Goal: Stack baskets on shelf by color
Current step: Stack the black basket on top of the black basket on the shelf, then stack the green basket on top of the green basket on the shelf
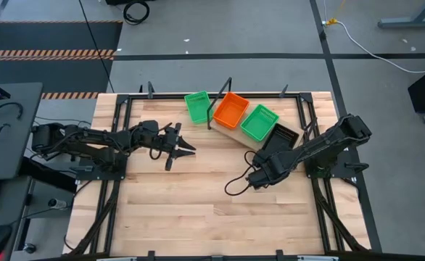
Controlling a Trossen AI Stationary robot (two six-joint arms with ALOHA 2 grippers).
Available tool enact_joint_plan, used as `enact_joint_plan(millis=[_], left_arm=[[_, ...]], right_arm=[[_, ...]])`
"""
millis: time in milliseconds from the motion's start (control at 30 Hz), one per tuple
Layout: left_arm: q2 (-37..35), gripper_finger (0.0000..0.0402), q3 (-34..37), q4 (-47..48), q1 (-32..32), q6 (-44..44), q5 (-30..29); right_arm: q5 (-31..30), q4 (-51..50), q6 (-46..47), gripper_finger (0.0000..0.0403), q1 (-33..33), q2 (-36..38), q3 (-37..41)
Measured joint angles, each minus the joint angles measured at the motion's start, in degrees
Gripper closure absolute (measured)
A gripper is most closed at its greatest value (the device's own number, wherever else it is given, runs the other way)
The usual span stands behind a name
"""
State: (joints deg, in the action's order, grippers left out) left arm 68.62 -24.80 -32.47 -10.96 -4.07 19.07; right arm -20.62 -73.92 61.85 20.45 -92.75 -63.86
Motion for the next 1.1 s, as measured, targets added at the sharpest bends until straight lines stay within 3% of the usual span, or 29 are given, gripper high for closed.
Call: enact_joint_plan(millis=[533, 767, 933, 1100], left_arm=[[0.00, 0.0320, 0.00, 0.88, -0.07, -0.59, -1.02], [0.00, 0.0329, -0.12, 6.23, -0.44, -2.59, -14.82], [0.21, 0.0338, -3.29, 20.97, -2.41, -1.13, -23.48], [0.85, 0.0350, -5.64, 24.62, -4.91, -3.51, -27.46]], right_arm=[[-4.92, -6.06, 4.11, 0.0282, 0.12, 0.00, 0.00], [-7.08, -4.46, 4.14, 0.0282, 4.00, 0.02, -4.25], [-10.36, -3.24, 3.93, 0.0282, 8.15, 0.07, -10.04], [-14.84, -1.93, 3.62, 0.0282, 12.61, 0.07, -13.24]])
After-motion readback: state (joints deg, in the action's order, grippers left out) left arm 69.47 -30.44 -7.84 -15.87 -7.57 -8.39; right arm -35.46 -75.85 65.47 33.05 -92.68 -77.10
